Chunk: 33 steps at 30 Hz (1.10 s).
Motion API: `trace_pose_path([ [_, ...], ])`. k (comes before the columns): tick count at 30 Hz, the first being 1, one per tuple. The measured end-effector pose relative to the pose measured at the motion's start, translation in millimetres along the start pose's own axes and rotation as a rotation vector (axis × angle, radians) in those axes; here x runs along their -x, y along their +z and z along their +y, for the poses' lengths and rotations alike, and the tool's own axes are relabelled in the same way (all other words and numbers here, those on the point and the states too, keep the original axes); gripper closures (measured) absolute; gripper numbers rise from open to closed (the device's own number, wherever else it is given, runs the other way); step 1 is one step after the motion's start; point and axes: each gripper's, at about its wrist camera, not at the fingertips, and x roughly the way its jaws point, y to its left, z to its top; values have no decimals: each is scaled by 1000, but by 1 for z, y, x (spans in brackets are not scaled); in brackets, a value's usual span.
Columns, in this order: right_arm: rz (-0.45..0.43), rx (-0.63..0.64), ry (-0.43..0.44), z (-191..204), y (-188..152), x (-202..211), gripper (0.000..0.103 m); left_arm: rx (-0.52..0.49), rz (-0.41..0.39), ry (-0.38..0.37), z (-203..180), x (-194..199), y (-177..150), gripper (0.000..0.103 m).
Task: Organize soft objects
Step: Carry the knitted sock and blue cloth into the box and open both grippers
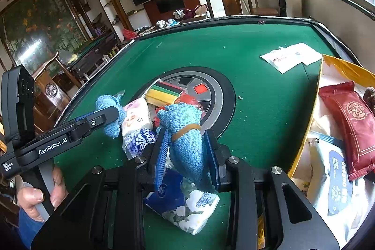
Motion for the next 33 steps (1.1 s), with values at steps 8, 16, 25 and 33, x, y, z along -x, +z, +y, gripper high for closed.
trace_pose_path([
  [8,1,2,6,2,0,-1,73,-25,5,-5,-6,0,-2,60],
  [16,4,-12,-7,-2,-2,-2,73,-27,10,-15,-6,1,-2,60],
  [25,-32,-54,-34,-14,3,12,73,-64,5,-68,-21,11,-5,60],
  [33,-155,-203,-61,-63,11,65,73,-147,17,-193,-59,20,-19,60],
])
